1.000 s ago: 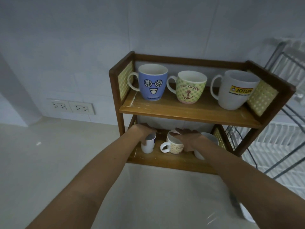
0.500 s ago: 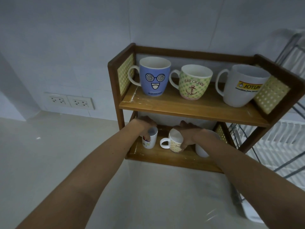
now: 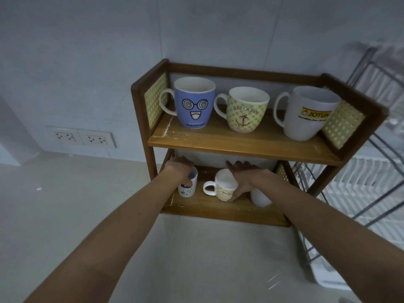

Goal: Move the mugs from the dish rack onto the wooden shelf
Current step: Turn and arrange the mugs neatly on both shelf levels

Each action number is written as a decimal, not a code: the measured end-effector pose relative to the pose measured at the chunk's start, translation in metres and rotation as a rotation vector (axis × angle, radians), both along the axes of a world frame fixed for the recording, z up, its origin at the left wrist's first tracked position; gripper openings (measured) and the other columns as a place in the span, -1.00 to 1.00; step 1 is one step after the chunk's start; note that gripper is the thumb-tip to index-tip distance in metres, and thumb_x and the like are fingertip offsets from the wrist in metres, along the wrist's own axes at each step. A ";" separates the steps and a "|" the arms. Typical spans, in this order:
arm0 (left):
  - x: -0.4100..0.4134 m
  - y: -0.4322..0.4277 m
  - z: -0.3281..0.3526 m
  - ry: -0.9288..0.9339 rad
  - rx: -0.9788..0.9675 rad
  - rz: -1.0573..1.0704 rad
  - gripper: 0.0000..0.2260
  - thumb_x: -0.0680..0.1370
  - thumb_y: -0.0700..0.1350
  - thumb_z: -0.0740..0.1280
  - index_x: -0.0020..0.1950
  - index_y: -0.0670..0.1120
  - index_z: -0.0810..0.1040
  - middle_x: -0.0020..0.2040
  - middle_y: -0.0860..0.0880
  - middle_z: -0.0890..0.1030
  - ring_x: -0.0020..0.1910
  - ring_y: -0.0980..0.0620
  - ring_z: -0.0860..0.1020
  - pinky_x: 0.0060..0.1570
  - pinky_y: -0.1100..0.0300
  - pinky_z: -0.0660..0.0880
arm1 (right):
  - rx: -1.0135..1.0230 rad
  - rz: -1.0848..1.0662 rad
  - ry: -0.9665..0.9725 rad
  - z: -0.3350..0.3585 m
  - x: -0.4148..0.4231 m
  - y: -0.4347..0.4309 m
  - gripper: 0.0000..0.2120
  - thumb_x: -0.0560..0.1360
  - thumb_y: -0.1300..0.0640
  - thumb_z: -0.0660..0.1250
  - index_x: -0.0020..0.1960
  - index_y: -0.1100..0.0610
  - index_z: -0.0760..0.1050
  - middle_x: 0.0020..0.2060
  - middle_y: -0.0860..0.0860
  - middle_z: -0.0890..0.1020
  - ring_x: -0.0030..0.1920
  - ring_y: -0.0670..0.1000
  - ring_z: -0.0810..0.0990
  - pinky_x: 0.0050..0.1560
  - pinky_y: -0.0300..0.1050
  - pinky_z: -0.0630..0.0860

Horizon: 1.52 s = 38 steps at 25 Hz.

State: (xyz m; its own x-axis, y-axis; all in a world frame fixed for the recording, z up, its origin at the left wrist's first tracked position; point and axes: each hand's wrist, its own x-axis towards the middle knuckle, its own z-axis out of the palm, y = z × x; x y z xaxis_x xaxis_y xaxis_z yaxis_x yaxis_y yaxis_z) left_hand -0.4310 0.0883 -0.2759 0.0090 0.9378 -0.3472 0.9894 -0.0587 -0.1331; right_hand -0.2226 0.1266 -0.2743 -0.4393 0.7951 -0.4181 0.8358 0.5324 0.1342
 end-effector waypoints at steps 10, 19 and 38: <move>0.081 0.000 -0.037 -0.273 0.177 -0.180 -0.07 0.36 0.37 0.31 0.56 -0.01 -0.02 0.52 -0.11 0.22 0.41 -0.17 0.31 0.32 -0.09 0.29 | -0.065 -0.314 -0.021 0.005 0.066 0.007 -0.12 0.36 -0.29 0.36 0.52 0.00 0.06 0.45 0.11 0.29 0.37 0.18 0.34 0.25 0.02 0.40; 0.076 0.011 -0.037 -0.245 0.189 -0.235 -0.12 0.39 0.18 0.43 0.53 -0.12 0.07 0.49 -0.14 0.27 0.37 -0.17 0.35 0.30 -0.01 0.32 | -0.163 -0.105 0.148 0.004 0.087 0.002 -0.10 0.36 0.18 0.47 0.48 -0.19 0.00 0.54 -0.03 -0.01 0.51 0.16 0.02 0.42 0.18 0.21; 0.071 0.010 -0.043 -0.373 0.134 -0.220 -0.15 0.44 0.04 0.44 0.55 -0.10 0.00 0.55 -0.12 0.15 0.46 -0.14 0.25 0.38 0.01 0.29 | -0.127 -0.003 0.226 -0.005 0.087 -0.001 -0.25 0.31 0.41 0.38 0.31 -0.11 0.17 0.37 0.09 0.23 0.38 0.24 0.22 0.16 0.09 0.34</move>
State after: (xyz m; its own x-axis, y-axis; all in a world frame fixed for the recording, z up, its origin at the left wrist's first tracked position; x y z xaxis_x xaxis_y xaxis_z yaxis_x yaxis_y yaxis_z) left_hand -0.3601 0.0987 -0.3189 0.3143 0.9360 -0.1585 0.9372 -0.2793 0.2091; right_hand -0.1358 0.1253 -0.2791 -0.5308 0.7441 -0.4056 0.8385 0.5306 -0.1239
